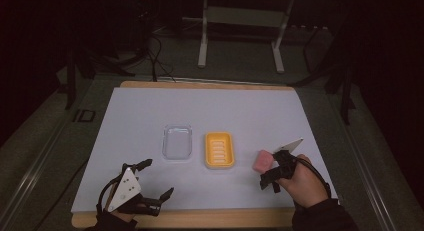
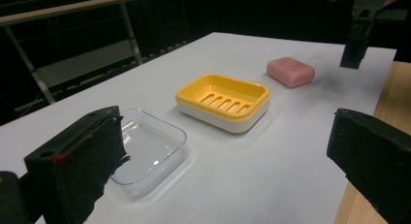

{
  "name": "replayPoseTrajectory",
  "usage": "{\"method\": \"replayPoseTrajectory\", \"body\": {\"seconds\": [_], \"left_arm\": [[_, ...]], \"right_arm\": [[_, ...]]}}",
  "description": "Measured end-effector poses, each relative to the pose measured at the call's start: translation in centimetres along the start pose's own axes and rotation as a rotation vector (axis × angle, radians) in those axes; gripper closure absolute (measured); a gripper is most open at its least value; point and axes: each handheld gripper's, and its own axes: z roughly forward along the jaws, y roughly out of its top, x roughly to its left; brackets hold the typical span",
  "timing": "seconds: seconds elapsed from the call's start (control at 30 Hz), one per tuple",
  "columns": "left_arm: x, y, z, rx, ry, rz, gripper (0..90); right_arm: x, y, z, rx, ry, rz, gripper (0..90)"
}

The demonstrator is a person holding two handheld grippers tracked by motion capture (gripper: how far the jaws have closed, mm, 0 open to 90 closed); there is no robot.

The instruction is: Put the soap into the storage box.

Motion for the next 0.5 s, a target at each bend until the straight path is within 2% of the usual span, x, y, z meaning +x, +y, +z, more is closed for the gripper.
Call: {"method": "replayPoseTrajectory", "body": {"seconds": [0.1,0.3,0.5], "left_arm": [[0.0,0.0,0.0,-0.003,0.001,-0.001,0.6],[0.0,0.0,-0.1,-0.003,0.001,-0.003,0.6],[0.0,0.0,-0.1,-0.002,0.0,0.0,0.6]], "right_arm": [[0.2,0.1,0.1,0.001,-0.003,-0.007,16.3],[1.0,0.7,0.1,0.006,0.001,0.013,16.0],[1.5,1.7,-0.4,-0.038,0.005,0.05,15.6]]}}
